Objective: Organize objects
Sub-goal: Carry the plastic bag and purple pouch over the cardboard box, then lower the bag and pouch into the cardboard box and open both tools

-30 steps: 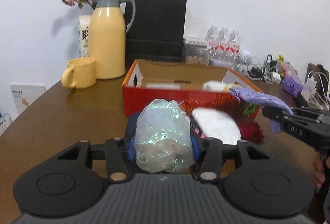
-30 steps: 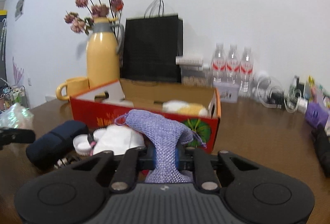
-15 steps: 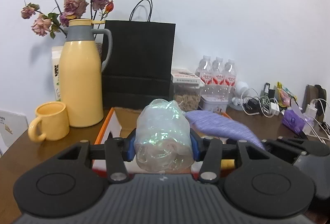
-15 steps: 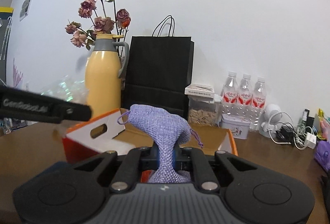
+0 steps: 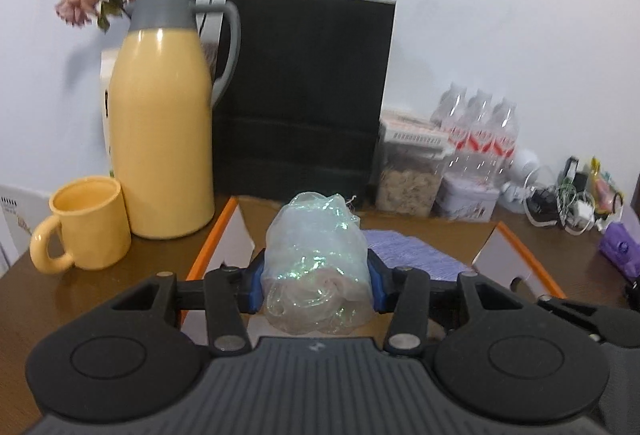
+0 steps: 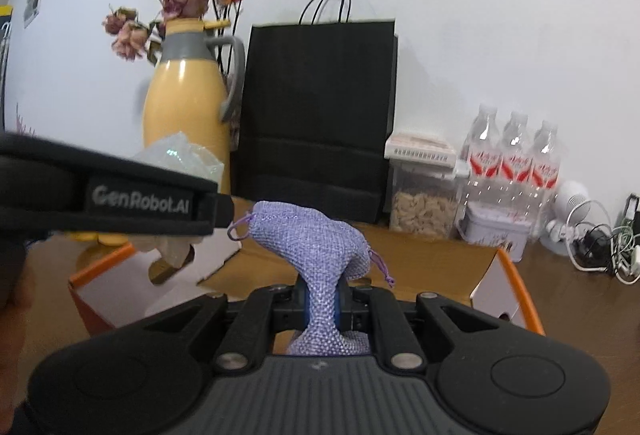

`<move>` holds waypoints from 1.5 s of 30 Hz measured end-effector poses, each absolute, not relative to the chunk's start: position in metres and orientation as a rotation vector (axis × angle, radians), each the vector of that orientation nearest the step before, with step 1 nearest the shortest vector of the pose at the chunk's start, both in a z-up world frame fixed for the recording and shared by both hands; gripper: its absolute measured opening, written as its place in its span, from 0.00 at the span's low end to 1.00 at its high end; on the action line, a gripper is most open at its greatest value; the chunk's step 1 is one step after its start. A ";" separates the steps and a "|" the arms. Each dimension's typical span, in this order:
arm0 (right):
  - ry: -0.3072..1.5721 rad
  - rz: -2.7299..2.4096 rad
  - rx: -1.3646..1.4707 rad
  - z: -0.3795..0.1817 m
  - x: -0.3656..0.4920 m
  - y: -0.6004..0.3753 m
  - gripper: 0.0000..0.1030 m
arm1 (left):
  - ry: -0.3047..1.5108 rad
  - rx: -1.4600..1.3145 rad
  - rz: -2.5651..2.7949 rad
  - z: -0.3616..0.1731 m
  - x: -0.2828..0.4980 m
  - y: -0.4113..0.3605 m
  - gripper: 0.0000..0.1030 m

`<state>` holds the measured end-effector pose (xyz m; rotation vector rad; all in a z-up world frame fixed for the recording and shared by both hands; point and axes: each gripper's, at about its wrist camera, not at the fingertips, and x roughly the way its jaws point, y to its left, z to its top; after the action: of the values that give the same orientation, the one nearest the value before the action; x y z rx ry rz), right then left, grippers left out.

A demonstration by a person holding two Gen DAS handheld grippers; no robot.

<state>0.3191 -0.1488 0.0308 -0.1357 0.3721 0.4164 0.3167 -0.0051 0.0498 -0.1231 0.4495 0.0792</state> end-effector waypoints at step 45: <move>0.440 0.371 -0.124 0.041 0.299 -0.173 1.00 | 0.380 -0.085 0.086 0.068 0.285 -0.011 1.00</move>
<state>0.2994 -0.1732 0.0409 -0.1240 0.4399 0.3707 0.2852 -0.0107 0.0683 -0.0853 0.3799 0.0865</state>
